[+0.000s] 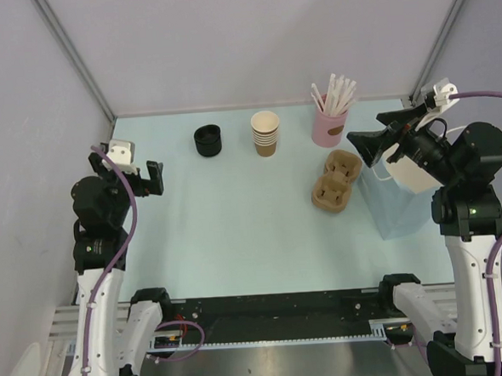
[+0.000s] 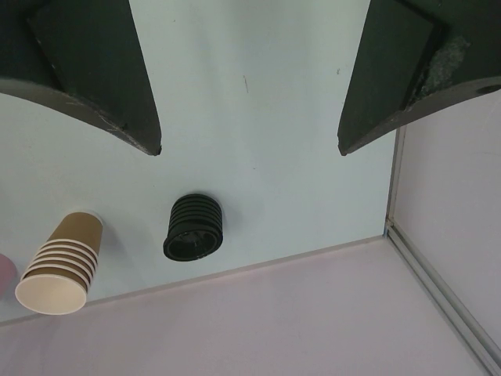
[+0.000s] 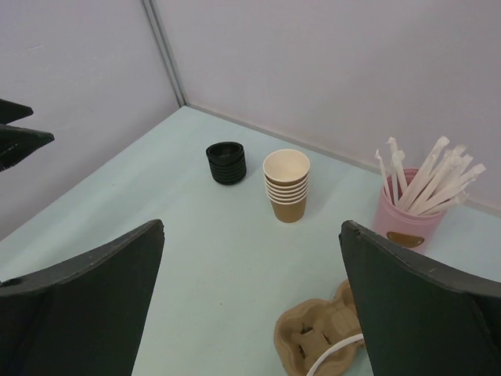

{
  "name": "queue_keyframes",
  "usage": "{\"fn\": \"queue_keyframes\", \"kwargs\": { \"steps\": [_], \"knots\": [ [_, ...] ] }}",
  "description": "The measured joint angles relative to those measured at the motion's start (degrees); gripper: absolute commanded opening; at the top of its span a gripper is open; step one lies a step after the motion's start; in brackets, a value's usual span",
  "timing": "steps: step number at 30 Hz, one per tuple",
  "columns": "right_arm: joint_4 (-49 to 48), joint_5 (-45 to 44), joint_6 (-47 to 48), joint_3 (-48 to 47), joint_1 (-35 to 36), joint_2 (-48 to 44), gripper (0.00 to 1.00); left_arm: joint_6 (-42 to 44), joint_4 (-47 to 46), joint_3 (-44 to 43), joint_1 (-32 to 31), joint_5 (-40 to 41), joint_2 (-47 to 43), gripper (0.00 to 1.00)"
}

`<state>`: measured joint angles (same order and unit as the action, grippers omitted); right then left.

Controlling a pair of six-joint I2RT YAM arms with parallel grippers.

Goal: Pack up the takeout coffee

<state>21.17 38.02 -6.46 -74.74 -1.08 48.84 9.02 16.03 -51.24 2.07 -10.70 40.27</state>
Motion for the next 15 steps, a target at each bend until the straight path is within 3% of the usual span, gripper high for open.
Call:
{"fn": "queue_keyframes", "kwargs": {
  "steps": [15],
  "knots": [
    [0.0, 0.0, 0.0, 0.0, -0.2, -0.1, 1.0, 0.0, 0.0, 0.0, 0.0, 0.0, -0.3, 1.0]
  ]
}}
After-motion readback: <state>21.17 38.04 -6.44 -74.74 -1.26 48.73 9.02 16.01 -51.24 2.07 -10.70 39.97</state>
